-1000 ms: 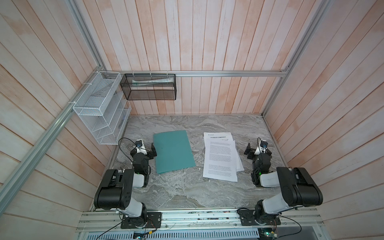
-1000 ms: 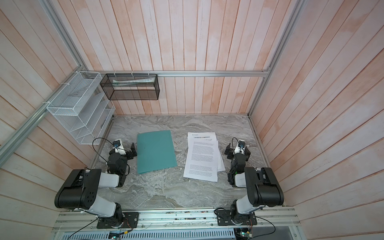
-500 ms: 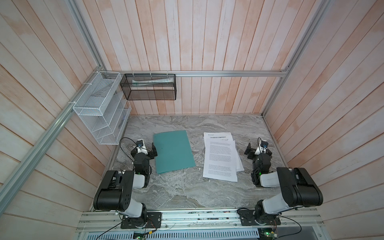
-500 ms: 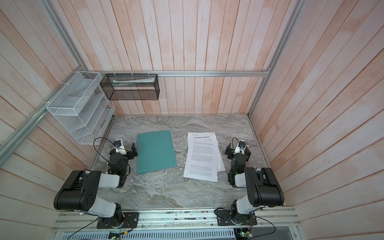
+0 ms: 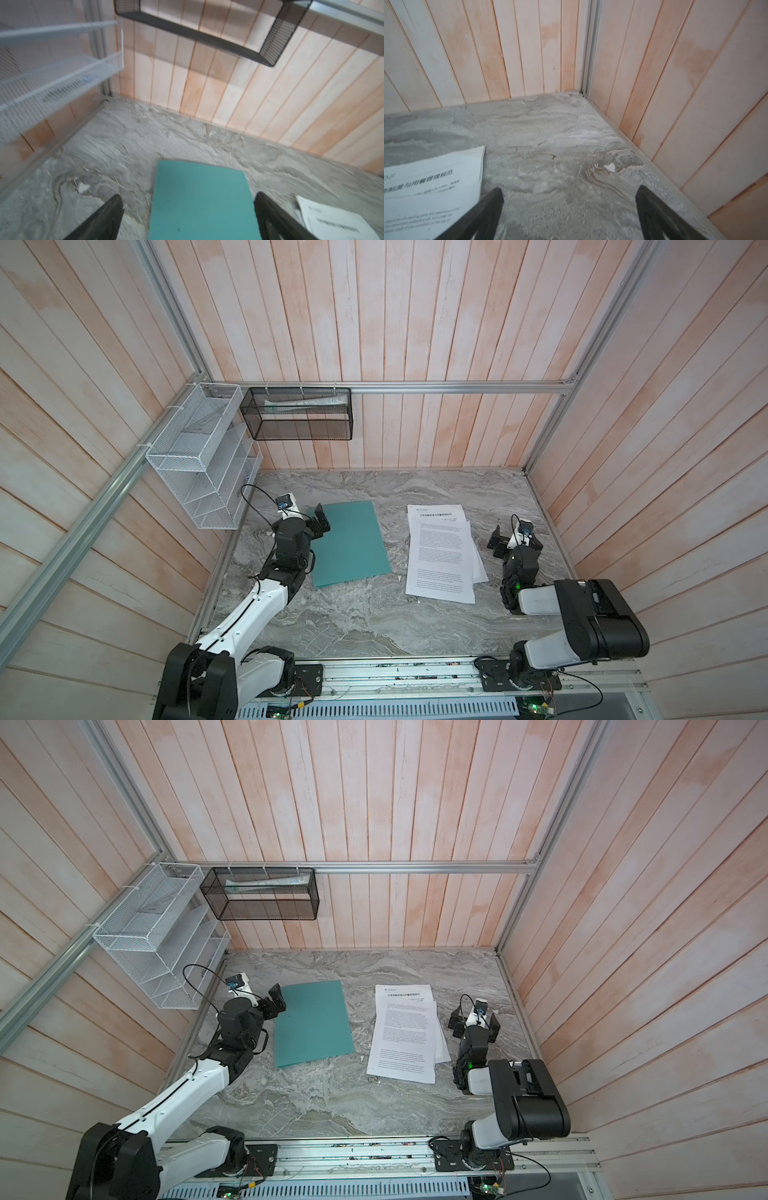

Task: Put the files into the folder
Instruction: 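Reach the right gripper to the teal folder while the left gripper approaches it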

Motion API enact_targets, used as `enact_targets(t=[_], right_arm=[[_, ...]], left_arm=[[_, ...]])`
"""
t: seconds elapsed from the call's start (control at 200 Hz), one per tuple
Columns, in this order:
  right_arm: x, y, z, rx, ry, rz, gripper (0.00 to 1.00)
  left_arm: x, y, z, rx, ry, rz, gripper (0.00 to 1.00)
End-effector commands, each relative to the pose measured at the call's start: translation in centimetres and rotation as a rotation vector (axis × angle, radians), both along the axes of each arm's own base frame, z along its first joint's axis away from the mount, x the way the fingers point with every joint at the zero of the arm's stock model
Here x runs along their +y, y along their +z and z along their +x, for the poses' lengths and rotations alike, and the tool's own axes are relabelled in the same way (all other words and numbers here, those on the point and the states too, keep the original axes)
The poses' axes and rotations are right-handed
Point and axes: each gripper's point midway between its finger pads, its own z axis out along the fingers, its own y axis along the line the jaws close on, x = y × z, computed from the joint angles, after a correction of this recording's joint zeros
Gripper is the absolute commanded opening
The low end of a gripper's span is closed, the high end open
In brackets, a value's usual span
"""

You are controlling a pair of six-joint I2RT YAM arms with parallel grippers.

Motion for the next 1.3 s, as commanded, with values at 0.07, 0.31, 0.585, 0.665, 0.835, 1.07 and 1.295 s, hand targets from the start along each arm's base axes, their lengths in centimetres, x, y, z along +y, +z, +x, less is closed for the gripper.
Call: enact_targets(t=[0.07, 0.31, 0.585, 0.665, 0.835, 1.07, 1.295], right_arm=[[2.1, 7.9, 2.7, -0.001, 0.034, -0.084, 0.98], [13.4, 9.6, 2.4, 0.060, 0.437, 0.235, 0.96], [25.6, 7.7, -0.8, 0.235, 0.880, 0.629, 0.87], [27.5, 6.8, -1.4, 0.286, 0.949, 0.692, 0.84], [30.2, 5.5, -2.1, 0.352, 1.012, 0.723, 0.81], [31.6, 3.4, -2.0, 0.414, 1.029, 0.744, 0.78], [32.3, 2.5, -1.6, 0.443, 1.043, 0.749, 0.73]], left_arm=[[-2.1, -5.5, -5.8, 0.266, -0.063, -0.209, 1.00], [-3.8, -7.1, -8.6, 0.296, -0.092, -0.471, 1.00], [-5.6, -9.2, -9.1, 0.303, -0.109, -0.599, 0.99], [-6.1, -10.2, -9.6, 0.321, -0.111, -0.661, 0.96], [-6.6, -12.2, -11.2, 0.390, -0.101, -0.726, 0.94], [-5.8, -13.6, -12.8, 0.400, -0.062, -0.761, 0.92], [-5.5, -15.6, -13.3, 0.406, -0.033, -0.807, 0.88]])
